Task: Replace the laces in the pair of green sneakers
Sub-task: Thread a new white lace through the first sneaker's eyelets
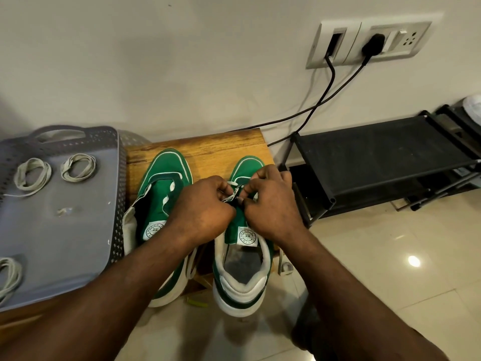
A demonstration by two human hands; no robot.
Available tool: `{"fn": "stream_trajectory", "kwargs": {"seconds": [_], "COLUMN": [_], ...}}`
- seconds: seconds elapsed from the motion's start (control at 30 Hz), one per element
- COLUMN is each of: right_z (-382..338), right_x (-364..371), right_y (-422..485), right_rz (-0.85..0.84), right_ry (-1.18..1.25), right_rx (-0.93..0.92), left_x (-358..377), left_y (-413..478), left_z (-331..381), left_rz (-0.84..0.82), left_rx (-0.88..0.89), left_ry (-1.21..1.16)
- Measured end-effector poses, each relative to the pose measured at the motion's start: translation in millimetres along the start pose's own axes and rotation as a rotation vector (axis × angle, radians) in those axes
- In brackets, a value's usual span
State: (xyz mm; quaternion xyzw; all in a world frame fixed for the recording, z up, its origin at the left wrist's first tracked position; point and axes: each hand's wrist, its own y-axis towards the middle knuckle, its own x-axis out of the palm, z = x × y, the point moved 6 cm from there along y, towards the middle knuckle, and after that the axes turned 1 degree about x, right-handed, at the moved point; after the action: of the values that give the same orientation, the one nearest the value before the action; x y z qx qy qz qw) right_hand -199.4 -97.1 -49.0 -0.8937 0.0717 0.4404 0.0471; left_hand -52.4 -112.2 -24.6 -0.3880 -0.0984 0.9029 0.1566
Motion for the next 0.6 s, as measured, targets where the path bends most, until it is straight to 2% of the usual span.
{"fn": "stream_trajectory", "kwargs": {"seconds": [0.07, 0.13, 0.3, 0.43, 0.6], "right_z": [2, 2, 0, -3, -7], "right_x": [2, 2, 1, 2, 4], "right_y": [1, 1, 0, 0, -5], "right_rz": [0.002, 0.008, -0.019, -0.088, -0.100], "right_ry": [0.155, 0.209, 0.101, 0.093, -0.074], "right_rx": [0.027, 0.033, -0.024, -0.072, -0.116], "left_x": [0, 1, -1, -3, -2], "left_y": [1, 3, 7, 12, 11], "left_z": [1, -1, 0, -4, 4], "left_rz": [-0.013, -0.026, 0.021, 0.181, 0.191], "left_rx": [0.017, 0.029, 0.058, 0.052, 0.088], "left_ry": [0.022, 0.039, 0.036, 0.145, 0.347]}}
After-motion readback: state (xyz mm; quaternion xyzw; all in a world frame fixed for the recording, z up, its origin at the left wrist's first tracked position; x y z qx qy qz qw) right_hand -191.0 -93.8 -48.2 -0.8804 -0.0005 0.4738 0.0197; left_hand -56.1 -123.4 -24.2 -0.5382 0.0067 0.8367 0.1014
